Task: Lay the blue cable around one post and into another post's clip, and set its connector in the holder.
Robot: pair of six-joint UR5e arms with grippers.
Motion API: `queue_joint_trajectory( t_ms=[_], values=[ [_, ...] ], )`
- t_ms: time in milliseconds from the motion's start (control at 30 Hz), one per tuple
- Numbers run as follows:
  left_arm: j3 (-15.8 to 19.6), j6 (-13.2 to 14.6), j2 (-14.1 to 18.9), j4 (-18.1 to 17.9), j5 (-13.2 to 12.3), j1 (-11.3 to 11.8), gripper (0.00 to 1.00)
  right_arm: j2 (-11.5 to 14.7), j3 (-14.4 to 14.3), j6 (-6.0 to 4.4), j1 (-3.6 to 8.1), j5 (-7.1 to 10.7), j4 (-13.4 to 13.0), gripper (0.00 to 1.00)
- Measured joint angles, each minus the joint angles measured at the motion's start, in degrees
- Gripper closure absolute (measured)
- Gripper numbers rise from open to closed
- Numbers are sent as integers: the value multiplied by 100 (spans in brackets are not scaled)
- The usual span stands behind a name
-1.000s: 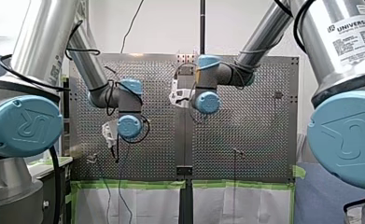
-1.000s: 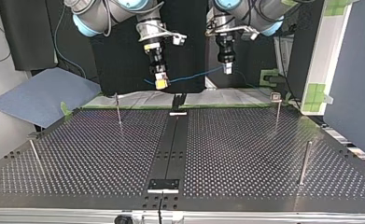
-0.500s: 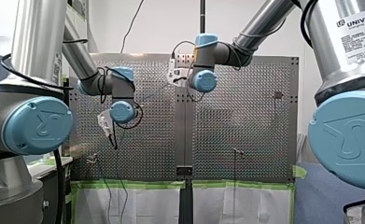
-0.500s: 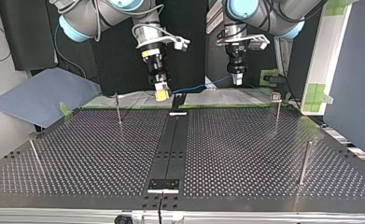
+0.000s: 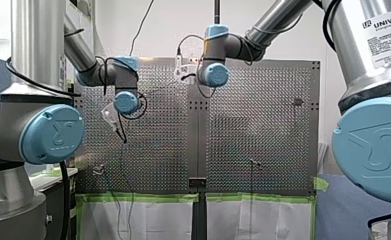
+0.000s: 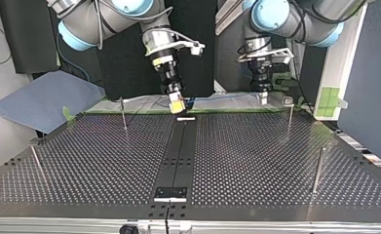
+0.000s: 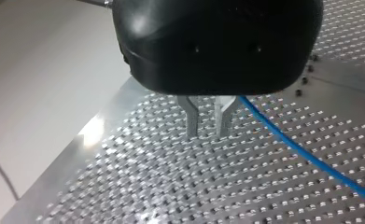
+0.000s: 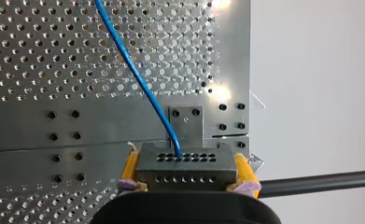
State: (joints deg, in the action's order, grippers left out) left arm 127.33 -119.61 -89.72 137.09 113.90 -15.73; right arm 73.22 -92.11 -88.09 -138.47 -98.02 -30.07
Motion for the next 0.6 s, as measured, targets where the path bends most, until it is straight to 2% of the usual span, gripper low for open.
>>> queue_joint_trajectory(
  t_ms=[133,333,600],
  values=[
    [-7,-197,201,198,-129,199,99,-8,134,15,-47,5,102,100],
    [-8,-315,516,457,-120,518,99,-55,283,22,-145,15,129,100],
    [-119,-500,860,492,-119,861,99,-299,544,43,-325,86,245,100]
  ],
)
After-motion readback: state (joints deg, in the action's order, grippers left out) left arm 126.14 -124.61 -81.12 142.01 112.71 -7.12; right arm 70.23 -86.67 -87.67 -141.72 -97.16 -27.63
